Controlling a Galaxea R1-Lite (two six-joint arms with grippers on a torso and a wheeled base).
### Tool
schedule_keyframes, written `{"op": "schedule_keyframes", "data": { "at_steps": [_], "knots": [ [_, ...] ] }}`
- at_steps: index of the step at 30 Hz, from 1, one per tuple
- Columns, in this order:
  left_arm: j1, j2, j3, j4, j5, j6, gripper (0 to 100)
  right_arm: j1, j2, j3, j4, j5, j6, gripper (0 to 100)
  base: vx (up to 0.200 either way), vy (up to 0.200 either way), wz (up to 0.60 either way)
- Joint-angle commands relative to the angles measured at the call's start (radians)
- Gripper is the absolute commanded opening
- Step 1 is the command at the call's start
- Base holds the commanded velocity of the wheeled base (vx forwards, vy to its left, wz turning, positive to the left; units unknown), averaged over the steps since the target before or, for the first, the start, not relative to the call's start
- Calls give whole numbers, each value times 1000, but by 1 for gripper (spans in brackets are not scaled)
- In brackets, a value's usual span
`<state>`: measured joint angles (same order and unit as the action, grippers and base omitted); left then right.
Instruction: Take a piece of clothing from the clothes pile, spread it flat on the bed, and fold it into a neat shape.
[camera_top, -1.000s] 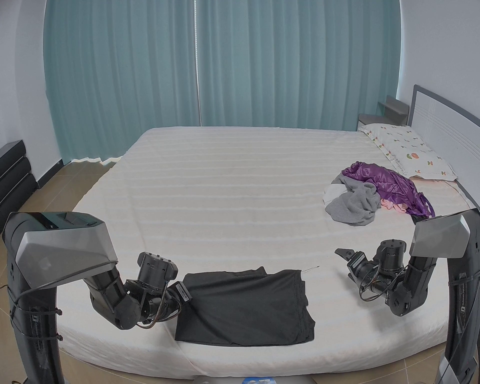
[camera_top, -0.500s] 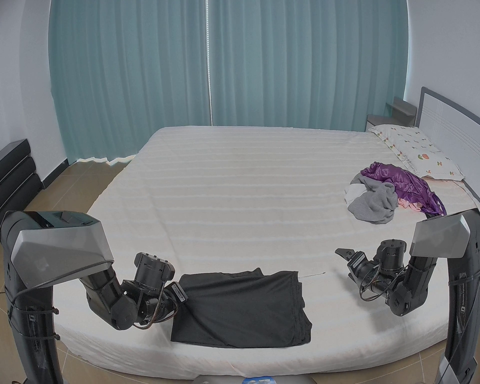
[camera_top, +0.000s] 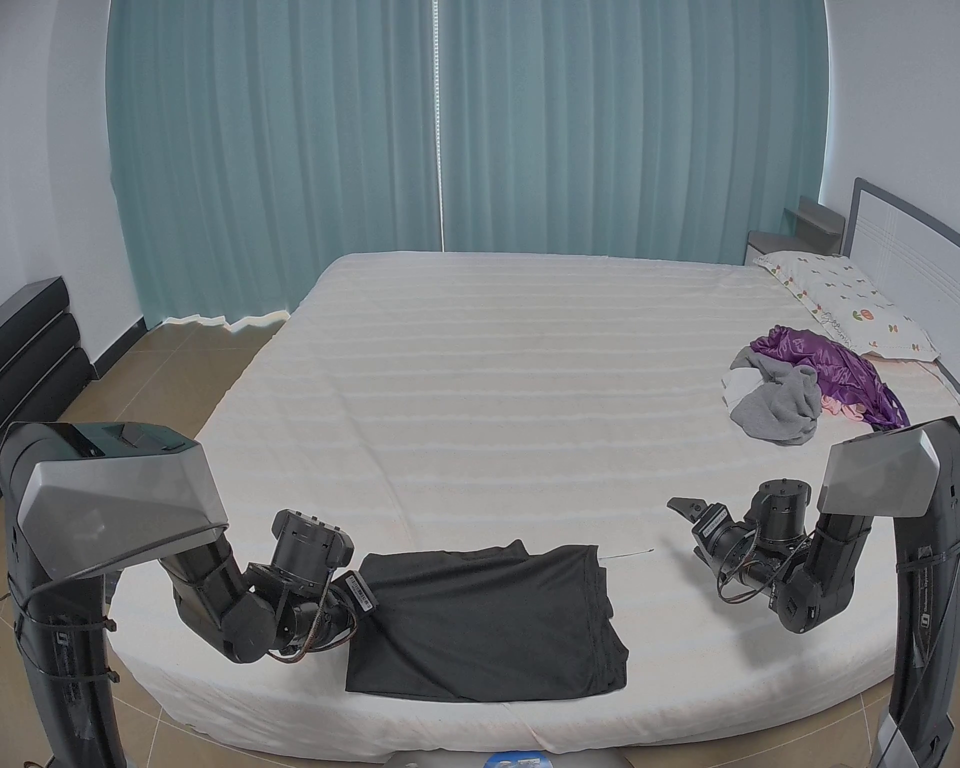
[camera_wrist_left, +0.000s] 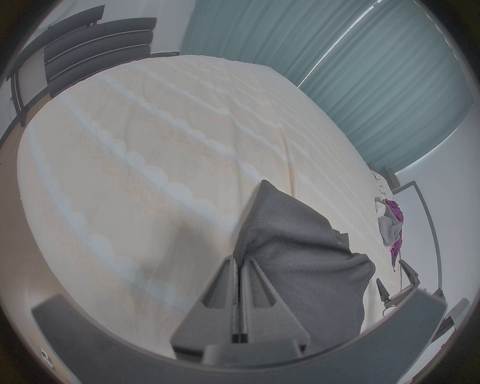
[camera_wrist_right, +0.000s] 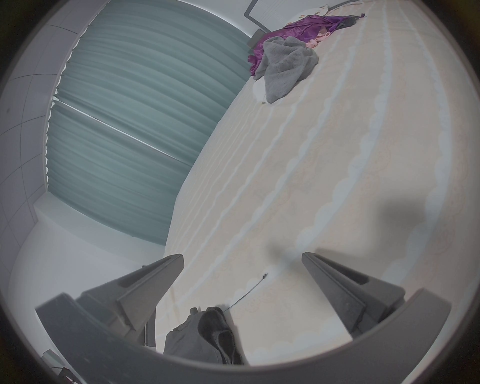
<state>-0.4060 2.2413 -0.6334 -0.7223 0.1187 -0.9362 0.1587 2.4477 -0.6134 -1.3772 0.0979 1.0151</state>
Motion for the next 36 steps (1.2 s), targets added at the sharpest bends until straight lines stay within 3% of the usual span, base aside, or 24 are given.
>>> {"op": "schedule_keyframes", "data": {
  "at_steps": [1,2,3,22,24,29,36],
  "knots": [
    [-1,1,0,-2,1,-1,0,-1,1,0,0,0,0,100,0,0,0],
    [-1,1,0,-2,1,-1,0,-1,1,0,0,0,0,100,0,0,0],
    [-1,0,0,-2,1,-7,100,-1,1,0,0,0,0,100,0,0,0],
    [49,-81,-3,-5,-1,-13,100,-13,-27,24,-2,6,7,100,0,0,0],
    [93,-166,0,-5,-2,-12,100,-30,-128,67,0,3,2,100,0,0,0],
    [116,-308,27,-12,-1,-4,100,-51,-325,170,0,-3,-21,100,0,0,0],
    [121,-775,109,-3,56,59,100,-51,-886,483,4,-87,-191,100,0,0,0]
  ]
}}
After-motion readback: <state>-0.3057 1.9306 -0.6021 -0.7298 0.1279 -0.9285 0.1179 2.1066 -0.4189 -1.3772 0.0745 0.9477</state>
